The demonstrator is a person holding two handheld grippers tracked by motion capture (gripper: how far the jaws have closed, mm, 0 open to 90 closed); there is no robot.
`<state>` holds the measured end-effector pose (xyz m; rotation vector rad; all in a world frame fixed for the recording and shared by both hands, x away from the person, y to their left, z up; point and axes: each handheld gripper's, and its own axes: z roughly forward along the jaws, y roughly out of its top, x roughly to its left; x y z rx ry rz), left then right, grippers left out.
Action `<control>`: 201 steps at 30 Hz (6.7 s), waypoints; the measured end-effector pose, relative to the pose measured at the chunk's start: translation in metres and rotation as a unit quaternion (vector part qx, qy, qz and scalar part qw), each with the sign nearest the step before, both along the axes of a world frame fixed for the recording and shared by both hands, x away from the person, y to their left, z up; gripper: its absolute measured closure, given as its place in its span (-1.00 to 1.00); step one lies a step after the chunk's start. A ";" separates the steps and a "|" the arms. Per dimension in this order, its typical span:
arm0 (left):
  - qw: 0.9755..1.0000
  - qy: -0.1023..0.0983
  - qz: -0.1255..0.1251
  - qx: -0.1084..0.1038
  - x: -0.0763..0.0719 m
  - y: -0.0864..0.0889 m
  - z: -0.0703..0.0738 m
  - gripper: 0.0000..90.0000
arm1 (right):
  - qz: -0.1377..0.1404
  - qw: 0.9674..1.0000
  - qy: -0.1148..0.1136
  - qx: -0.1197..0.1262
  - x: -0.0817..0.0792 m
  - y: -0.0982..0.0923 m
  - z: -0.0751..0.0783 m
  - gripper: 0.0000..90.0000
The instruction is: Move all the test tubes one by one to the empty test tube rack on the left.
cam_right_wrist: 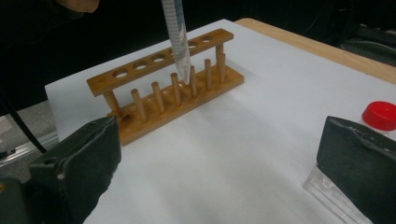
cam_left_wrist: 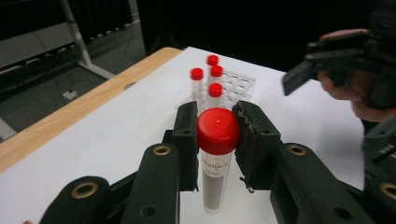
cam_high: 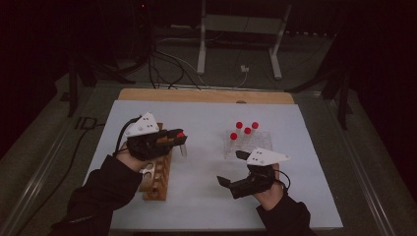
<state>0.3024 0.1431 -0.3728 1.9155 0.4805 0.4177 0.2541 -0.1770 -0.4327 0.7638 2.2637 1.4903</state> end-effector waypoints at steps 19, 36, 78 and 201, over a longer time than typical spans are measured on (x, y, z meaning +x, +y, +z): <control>0.996 -0.007 0.082 -0.017 0.036 0.037 0.012 0.60 | 0.000 1.000 -0.006 0.002 0.001 -0.003 -0.001 -1.00; 0.989 0.001 0.144 -0.012 0.060 0.067 0.001 0.60 | -0.004 1.000 -0.007 0.008 0.003 -0.006 -0.002 -1.00; 0.983 0.046 0.177 0.020 0.080 0.069 -0.074 0.60 | -0.002 1.000 -0.003 0.013 0.003 -0.009 -0.002 -1.00; 0.998 0.049 -0.030 -0.036 -0.028 0.033 -0.037 -0.96 | -0.066 0.997 0.004 -0.044 0.045 -0.006 0.011 0.67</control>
